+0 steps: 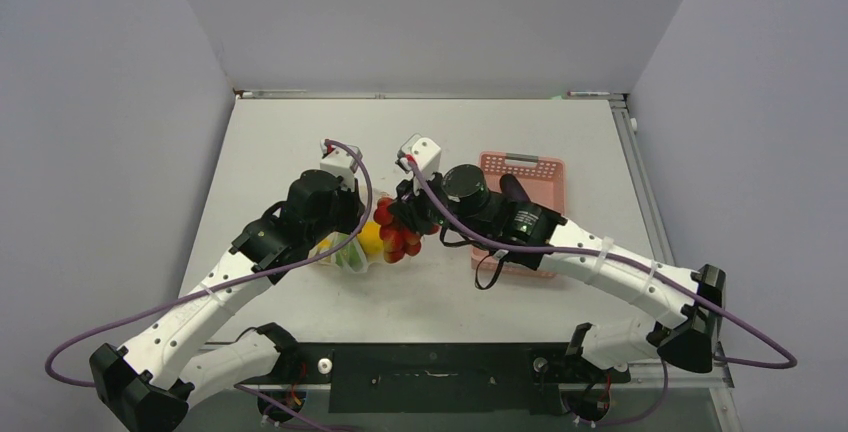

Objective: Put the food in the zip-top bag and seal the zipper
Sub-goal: Place the fake fruit in the zipper food storage bag.

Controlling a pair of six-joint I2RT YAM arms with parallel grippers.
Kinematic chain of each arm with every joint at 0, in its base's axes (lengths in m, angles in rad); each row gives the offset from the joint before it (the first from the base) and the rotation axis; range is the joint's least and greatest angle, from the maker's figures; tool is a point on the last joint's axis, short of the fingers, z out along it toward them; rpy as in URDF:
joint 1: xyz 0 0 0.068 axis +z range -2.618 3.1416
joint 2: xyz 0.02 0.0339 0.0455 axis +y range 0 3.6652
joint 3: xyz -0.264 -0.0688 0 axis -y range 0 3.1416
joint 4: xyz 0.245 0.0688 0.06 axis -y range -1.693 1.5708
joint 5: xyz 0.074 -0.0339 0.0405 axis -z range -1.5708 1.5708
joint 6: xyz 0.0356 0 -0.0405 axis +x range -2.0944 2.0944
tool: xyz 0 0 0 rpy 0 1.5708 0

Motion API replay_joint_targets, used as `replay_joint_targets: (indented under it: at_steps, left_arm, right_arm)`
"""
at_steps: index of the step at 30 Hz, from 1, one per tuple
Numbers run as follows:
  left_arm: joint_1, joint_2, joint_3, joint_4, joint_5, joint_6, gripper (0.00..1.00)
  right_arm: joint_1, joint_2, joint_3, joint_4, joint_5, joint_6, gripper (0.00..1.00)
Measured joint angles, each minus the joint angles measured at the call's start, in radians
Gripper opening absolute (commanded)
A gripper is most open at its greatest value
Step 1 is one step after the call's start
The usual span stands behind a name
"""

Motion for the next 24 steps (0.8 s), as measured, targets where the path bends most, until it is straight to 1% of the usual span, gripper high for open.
replay_joint_targets:
  at_steps: [11,24]
  left_arm:
    - [0.0,-0.002,0.0,0.0,0.01,0.0,0.0]
    - [0.0,-0.002,0.0,0.0,0.032,0.0,0.0]
  right_arm:
    - [0.014,0.069,-0.037,0.087,0.01,-0.002,0.05]
    - [0.022,0.082,-0.187,0.257,0.049,-0.023,0.05]
